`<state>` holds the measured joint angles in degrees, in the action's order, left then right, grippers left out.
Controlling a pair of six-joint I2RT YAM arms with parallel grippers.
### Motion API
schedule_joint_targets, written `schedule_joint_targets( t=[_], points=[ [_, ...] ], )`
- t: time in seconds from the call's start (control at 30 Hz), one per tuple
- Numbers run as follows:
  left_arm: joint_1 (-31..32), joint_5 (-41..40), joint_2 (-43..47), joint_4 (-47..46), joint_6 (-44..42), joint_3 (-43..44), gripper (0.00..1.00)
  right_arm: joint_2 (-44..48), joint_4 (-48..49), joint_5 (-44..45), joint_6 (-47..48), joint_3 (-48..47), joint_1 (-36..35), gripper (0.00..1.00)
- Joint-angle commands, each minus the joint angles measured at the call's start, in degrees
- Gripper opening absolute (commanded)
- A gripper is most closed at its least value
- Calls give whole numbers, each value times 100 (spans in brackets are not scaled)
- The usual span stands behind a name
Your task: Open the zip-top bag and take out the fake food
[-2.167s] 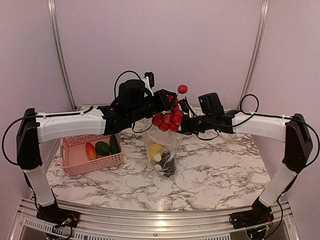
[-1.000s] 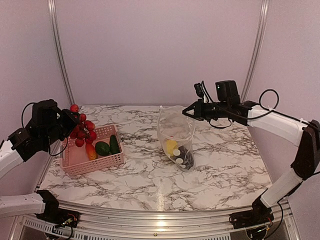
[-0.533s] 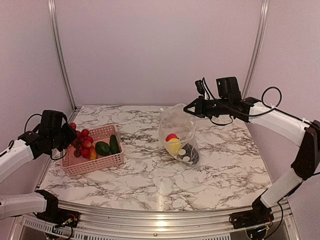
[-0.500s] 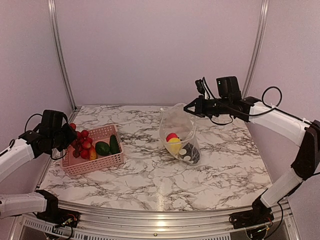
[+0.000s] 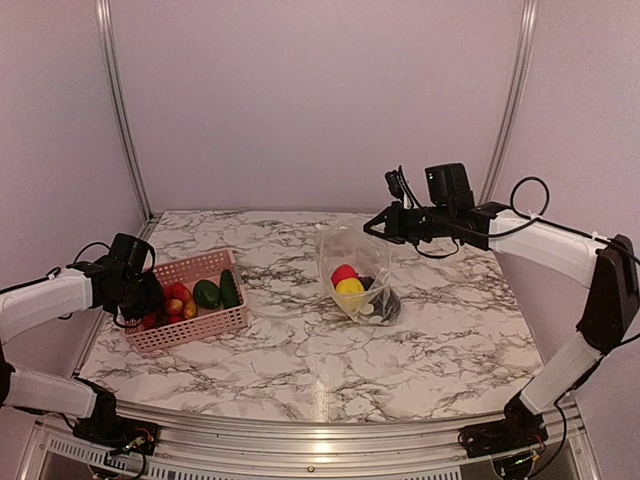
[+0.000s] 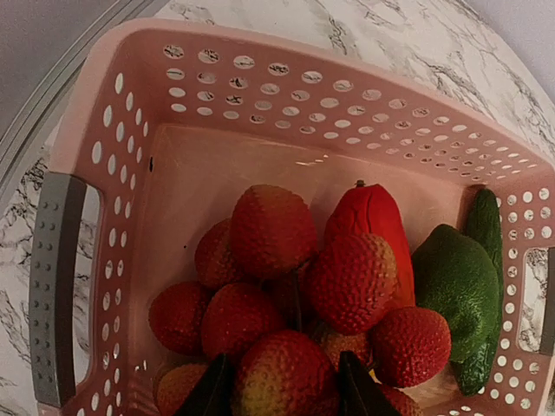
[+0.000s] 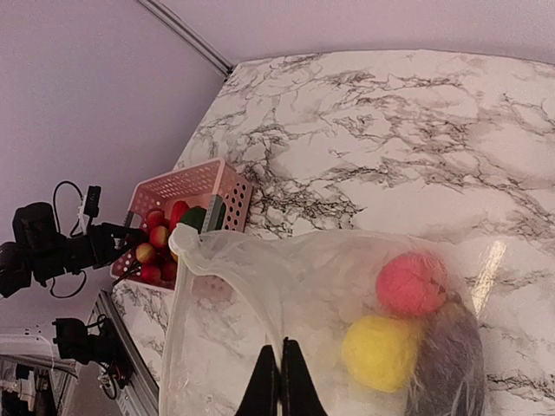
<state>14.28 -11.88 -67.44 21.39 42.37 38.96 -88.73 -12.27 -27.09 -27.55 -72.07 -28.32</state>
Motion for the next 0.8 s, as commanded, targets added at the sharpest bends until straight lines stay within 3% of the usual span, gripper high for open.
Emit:
schedule_joint_targets(
  t=[0.0, 0.17, 0.33, 0.57, 0.7, 0.77],
  points=[
    [-25, 69, -130, 115, -202, -254, 0, -198, 379, -249, -112, 164, 2, 0],
    [-31, -10, -491, 74, -255, -322, 2, -298, 464, -321, -143, 154, -86, 0],
    [-31, 1, -776, 34, -245, -14, 13, -344, 475, -366, -141, 66, -104, 0],
    [5, 448, -164, -13, -676, 883, 56, -340, 469, -413, -143, -44, -116, 0],
    [239, 947, -9, -162, -851, 1239, 72, -430, 611, -505, -264, -57, -166, 0],
    [441, 1223, -23, -303, -918, 1357, 74, -523, 661, -528, -315, -140, -249, 0]
  ],
)
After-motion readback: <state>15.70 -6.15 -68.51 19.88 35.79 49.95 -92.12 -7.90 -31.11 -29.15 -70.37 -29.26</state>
